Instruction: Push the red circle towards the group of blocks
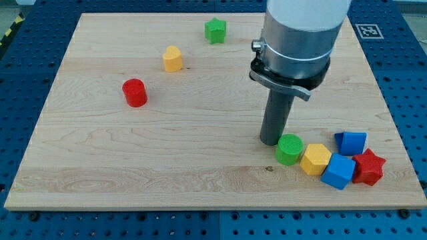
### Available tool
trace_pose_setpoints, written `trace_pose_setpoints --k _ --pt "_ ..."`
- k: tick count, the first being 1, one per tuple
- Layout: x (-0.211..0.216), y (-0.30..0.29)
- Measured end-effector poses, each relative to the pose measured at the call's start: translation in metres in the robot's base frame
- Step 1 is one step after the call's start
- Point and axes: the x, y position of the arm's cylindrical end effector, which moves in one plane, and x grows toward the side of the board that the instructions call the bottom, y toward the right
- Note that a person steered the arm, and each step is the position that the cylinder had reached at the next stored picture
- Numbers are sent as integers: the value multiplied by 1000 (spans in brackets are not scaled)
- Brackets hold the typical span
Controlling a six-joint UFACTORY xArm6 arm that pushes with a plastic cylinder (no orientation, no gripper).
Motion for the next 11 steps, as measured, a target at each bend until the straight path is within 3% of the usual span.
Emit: trace_pose_setpoints --k 2,3,4,6,9,11 --pt "-1 -176" --pt "-23 -275" --pt "-73 -314" --pt "-89 -290" --pt "-95 -172" --pt "-123 -130"
